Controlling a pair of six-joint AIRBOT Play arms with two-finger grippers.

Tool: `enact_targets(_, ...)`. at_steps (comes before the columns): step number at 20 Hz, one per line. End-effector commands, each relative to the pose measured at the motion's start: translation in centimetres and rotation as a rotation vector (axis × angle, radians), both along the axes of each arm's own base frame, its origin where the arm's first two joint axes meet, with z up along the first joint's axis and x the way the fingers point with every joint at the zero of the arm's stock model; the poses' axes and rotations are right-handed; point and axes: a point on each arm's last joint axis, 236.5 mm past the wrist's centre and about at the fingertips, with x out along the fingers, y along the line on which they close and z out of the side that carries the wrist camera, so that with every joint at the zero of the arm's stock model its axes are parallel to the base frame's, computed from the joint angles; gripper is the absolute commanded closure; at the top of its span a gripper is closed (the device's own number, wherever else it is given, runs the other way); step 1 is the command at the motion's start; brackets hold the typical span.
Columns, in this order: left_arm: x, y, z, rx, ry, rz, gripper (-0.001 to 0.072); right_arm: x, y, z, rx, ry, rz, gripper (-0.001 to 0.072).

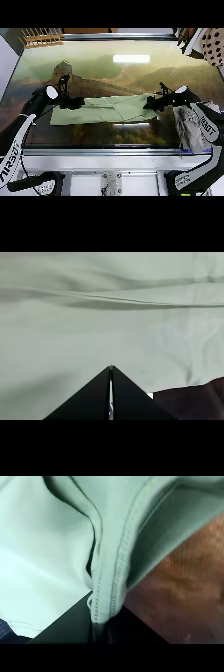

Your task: Fold the clothes and pants, and hang the long-sleeved shirts on hangers.

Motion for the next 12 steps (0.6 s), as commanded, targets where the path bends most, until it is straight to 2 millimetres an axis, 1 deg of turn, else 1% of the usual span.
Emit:
enact_targets(1,0.1,-1.8,0.3,-0.005,-0.025,-0.025,0.0702,-0.3,-1.6,2.2,-0.060,-0.021,0.007,0.0701)
enact_targets(4,1.0,-3.8,0.9,-0.024,-0.082,-0.021,0.0702,-2.2,-5.3,5.4,-0.227,-0.027,0.071,0.0701)
enact_targets(5,1.3,-5.1,1.0,-0.040,-0.107,-0.025,0.0702,-2.7,-6.2,6.7,-0.277,-0.028,0.091,0.0701)
enact_targets(6,1.4,-6.8,0.9,-0.072,-0.108,-0.032,0.0702,-3.0,-6.9,8.1,-0.316,-0.031,0.102,0.0701)
enact_targets(7,1.2,-8.7,0.4,-0.103,-0.084,-0.047,0.0702,-3.2,-7.2,9.7,-0.342,-0.041,0.112,0.0701)
enact_targets(9,1.5,-12.3,-0.9,-0.124,-0.053,-0.100,0.0702,-3.1,-6.8,12.9,-0.356,-0.067,0.121,0.0701)
enact_targets(12,1.8,-18.2,-2.4,-0.168,-0.013,-0.176,0.0702,-2.9,-4.8,16.8,-0.357,-0.098,0.167,0.0701)
